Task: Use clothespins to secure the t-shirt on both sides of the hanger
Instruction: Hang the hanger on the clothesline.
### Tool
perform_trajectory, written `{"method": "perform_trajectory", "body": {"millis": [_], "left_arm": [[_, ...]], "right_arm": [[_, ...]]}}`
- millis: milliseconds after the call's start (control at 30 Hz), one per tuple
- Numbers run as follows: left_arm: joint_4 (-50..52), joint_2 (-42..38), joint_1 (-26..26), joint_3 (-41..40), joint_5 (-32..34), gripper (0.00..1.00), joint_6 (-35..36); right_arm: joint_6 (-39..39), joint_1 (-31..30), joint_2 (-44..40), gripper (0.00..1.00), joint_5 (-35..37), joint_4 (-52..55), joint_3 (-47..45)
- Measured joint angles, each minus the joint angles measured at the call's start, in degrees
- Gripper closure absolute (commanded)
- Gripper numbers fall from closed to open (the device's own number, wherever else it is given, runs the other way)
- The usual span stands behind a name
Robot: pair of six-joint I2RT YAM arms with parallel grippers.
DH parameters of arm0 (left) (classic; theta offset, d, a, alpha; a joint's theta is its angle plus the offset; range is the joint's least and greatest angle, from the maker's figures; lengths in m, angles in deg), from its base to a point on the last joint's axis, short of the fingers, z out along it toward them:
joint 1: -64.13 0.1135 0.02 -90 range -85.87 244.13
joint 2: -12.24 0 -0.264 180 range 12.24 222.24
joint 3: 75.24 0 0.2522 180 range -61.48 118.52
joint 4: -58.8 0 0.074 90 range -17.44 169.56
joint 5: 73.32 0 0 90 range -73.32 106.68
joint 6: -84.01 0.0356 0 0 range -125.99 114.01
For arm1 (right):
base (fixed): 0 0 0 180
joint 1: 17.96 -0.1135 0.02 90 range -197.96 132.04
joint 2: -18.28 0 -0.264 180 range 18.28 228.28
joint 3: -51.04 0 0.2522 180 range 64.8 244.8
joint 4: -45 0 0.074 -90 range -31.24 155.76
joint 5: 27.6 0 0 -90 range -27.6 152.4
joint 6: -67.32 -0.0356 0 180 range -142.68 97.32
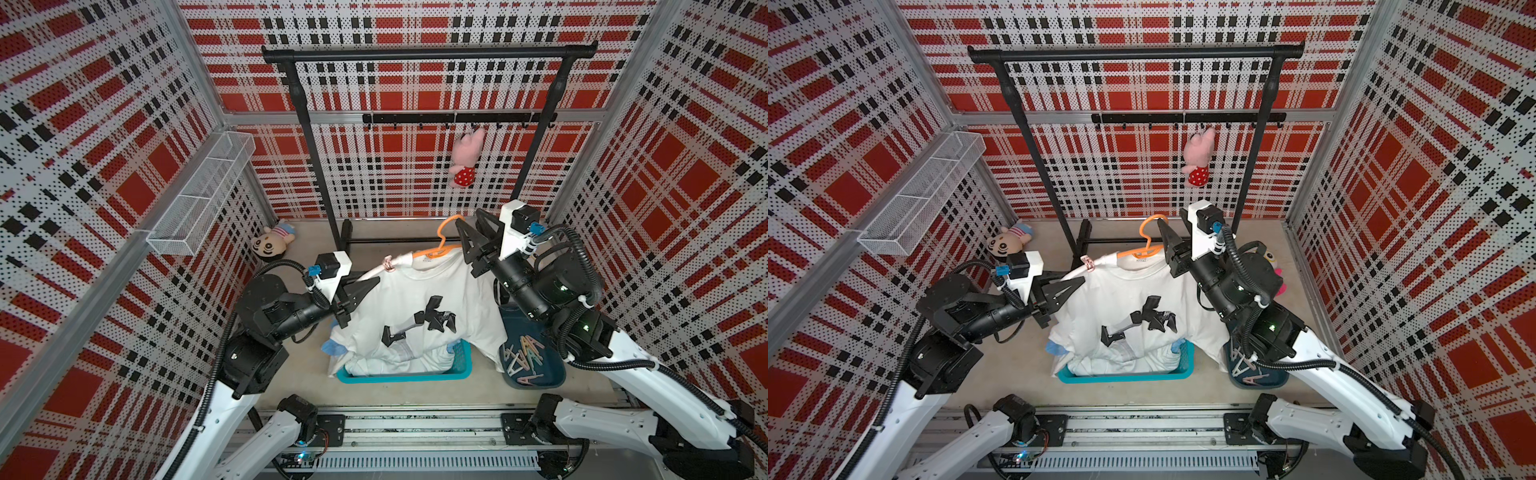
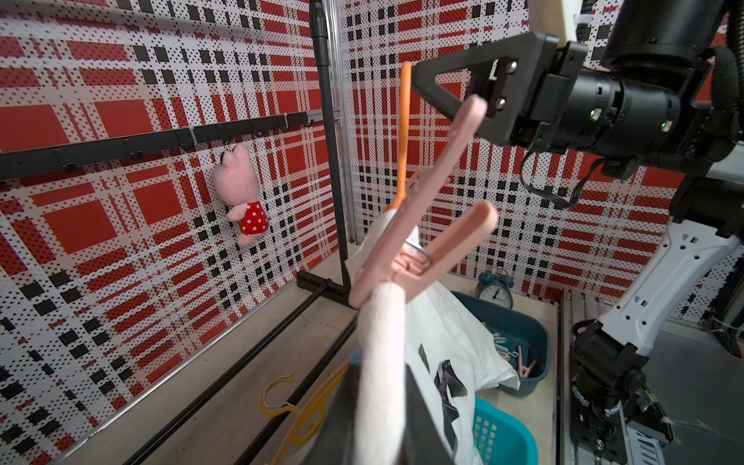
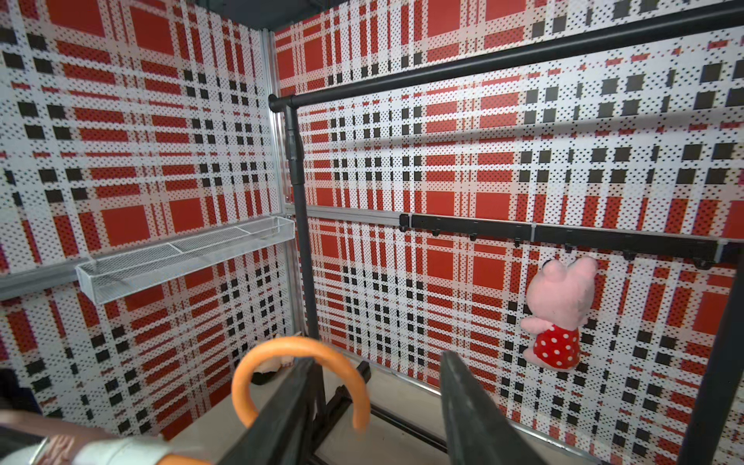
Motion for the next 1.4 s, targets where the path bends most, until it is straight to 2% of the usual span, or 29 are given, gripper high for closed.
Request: {"method": "perform_trajectory", "body": {"millis": [400, 700, 1000, 1400], "left_arm": [[-3.26, 0.02, 2.14, 0.44, -3.19, 1.0, -3.98], [-4.59, 0.2, 2.38, 4.15, -3.96, 1.0, -6.78], [-6.8, 2.71, 2.45, 10.67, -3.61, 1.0, -8.96], [-9.35, 6.27, 2.51, 19.91, -3.72, 1.0, -10.88]], "right_arm": [[0.37, 0.0, -5.35, 0.31, 0.31, 0.17, 0.2], [4.81, 0.0, -12.57, 0.28, 9.03, -4.48, -6.78], [4.76, 0.0, -16.13, 0.24, 7.65, -8.39, -7.26], [9.88, 0.0, -17.99, 0.19, 6.19, -11.19, -16.87]]}}
